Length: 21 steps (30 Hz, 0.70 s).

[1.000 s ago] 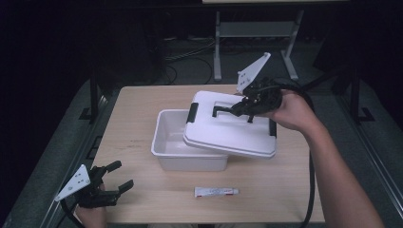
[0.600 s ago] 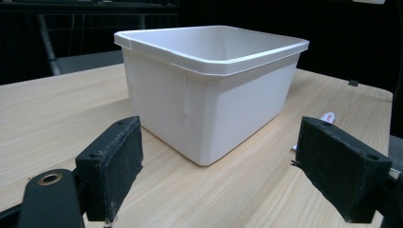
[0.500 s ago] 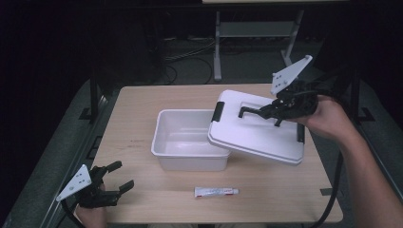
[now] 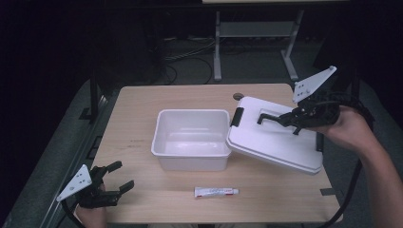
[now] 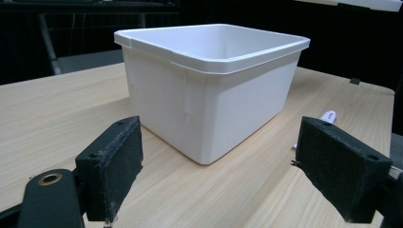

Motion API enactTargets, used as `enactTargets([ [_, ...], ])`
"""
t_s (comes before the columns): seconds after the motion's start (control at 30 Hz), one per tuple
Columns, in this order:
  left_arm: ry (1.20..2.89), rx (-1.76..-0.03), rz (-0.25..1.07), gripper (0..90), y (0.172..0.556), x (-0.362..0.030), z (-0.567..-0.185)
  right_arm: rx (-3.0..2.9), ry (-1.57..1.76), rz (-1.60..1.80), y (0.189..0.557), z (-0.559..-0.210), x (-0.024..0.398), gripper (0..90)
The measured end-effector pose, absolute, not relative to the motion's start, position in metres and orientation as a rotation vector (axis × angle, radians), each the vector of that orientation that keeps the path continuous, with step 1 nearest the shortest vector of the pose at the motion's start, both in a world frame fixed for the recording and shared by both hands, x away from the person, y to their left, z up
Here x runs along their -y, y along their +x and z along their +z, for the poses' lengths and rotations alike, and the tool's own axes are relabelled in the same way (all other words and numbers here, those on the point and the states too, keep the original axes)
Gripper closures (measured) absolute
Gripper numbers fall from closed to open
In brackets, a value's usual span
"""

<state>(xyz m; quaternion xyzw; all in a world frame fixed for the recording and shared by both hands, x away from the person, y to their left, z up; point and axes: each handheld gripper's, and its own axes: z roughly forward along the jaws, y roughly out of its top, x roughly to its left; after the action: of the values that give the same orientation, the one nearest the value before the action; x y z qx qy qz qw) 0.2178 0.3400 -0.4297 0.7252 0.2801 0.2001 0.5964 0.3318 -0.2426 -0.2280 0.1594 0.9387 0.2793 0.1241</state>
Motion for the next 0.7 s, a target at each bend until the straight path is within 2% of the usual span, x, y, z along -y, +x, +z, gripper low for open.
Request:
enactTargets([
  [0.7,1.685,-0.646,0.473,15.7,0.217,-0.339,-0.430,-2.758,0.636,0.781,0.325,-0.282,0.286,84.4],
])
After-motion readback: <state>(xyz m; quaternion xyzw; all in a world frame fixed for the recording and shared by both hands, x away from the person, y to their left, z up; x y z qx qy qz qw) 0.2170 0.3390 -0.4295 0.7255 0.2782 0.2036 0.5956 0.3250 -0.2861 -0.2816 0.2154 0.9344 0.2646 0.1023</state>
